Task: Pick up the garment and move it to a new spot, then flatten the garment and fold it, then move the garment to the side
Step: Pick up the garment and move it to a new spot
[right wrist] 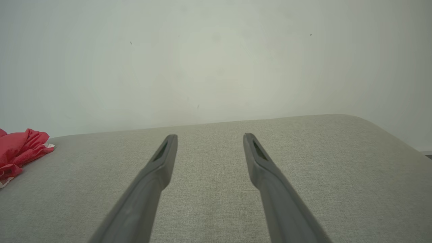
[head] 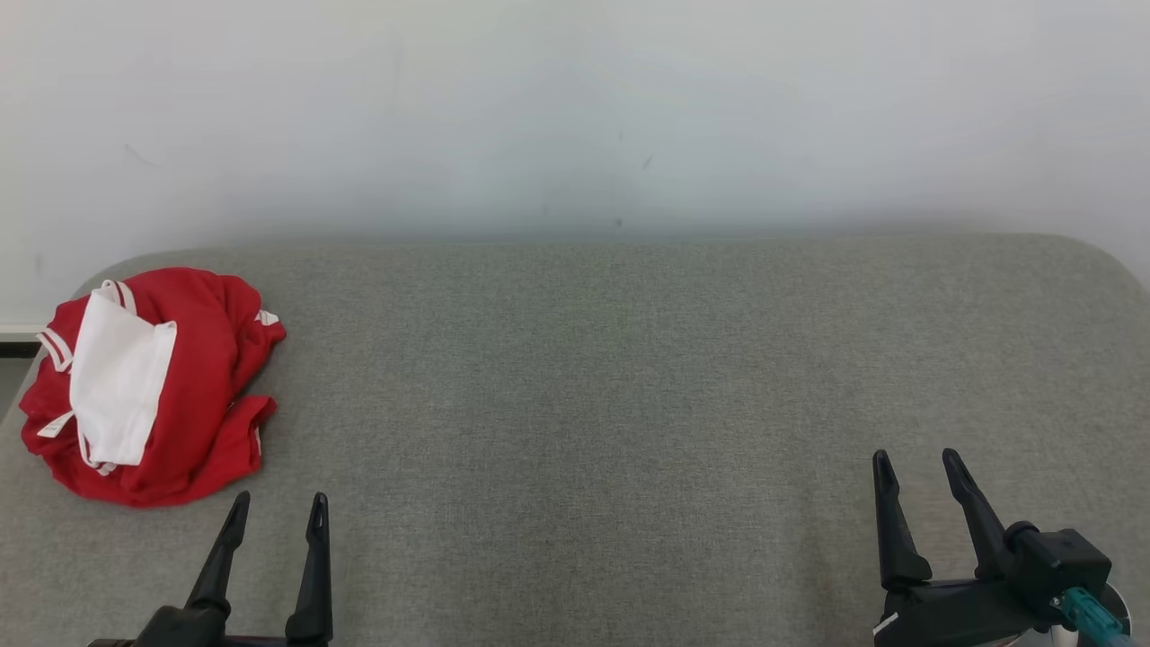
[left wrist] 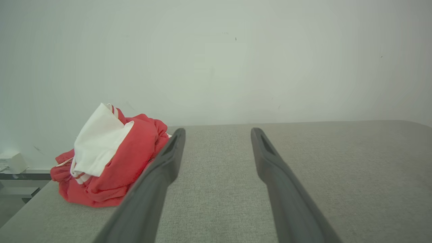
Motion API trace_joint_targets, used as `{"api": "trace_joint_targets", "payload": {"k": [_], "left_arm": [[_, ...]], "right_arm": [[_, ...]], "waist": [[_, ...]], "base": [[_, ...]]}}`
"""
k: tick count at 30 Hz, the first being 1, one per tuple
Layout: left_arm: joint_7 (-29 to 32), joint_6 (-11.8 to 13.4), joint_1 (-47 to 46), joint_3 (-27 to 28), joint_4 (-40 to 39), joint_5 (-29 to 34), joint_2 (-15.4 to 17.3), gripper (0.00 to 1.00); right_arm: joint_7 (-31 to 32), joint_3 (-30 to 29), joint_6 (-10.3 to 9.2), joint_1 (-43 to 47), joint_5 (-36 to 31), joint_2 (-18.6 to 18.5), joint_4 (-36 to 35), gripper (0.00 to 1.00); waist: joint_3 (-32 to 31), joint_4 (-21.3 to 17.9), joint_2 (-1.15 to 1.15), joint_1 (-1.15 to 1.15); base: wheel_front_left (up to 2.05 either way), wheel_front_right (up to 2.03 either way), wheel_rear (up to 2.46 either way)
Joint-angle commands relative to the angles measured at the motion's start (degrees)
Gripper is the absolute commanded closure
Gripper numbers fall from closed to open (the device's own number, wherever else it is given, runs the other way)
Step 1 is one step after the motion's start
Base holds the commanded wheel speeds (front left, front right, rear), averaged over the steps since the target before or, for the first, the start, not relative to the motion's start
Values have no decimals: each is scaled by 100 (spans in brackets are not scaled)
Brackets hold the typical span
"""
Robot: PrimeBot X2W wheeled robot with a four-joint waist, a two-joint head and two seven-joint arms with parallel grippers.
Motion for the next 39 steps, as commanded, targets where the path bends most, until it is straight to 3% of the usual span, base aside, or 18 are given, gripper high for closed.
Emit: {"api": "trace_joint_targets", "payload": {"k": [1, 9, 29, 39], "left_arm": [[-20, 4, 16, 18, 22, 15, 23, 0], [-20, 49, -43, 1, 136, 16, 73, 0], [73, 228, 129, 76, 107, -88, 279, 0], [130, 332, 237, 126, 23, -147, 338, 0]], "right_arm": [[1, 7, -12, 34, 17, 10, -18, 0], [-37, 97, -12, 104, 171, 8, 84, 0], [-216, 229, -12, 72, 286, 8, 366, 0], [-266, 334, -12, 91, 312, 7, 474, 0]], "waist": [[-7, 23, 0, 0], [-21, 392, 0, 0], [-26, 2187, 0, 0], [-86, 2693, 0, 0]], "base": [[0, 0, 0], [0, 0, 0], [0, 0, 0], [0, 0, 0]]}}
